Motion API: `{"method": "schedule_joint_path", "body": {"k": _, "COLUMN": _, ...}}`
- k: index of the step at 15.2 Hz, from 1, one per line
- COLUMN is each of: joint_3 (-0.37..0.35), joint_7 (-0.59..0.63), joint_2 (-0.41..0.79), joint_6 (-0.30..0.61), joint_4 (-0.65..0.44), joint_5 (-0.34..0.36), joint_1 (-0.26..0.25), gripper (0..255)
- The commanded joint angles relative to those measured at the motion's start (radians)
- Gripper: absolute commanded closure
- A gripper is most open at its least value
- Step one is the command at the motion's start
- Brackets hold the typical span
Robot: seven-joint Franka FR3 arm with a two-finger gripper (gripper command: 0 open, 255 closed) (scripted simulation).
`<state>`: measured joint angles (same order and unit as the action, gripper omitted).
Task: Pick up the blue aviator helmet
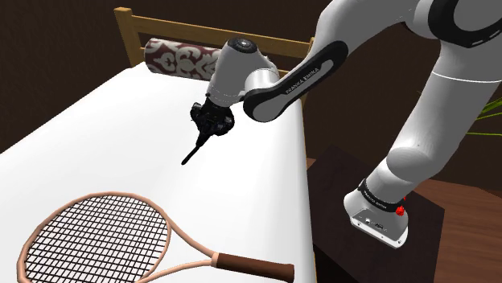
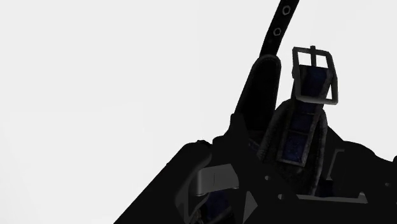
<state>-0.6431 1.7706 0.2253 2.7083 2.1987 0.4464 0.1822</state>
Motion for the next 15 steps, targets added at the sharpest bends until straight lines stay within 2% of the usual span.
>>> {"method": "schedule_joint_path", "body": {"k": 1, "joint_3": -0.016, "joint_7": -0.024, "joint_2": -0.019, "joint_6": -0.015, "joint_4": -0.002, "joint_5": -0.031, "joint_1": 0.013, "gripper": 255}}
{"method": "schedule_joint_path", "body": {"k": 12, "joint_3": -0.079, "joint_7": -0.160, "joint_2": -0.130, "joint_6": -0.130, "joint_4": -0.041, "joint_5": -0.211, "joint_1": 0.063, "gripper": 255}}
{"method": "schedule_joint_path", "body": {"k": 15, "joint_3": -0.082, "joint_7": -0.172, "joint_2": -0.141, "joint_6": -0.143, "joint_4": -0.047, "joint_5": -0.228, "joint_1": 0.065, "gripper": 255}}
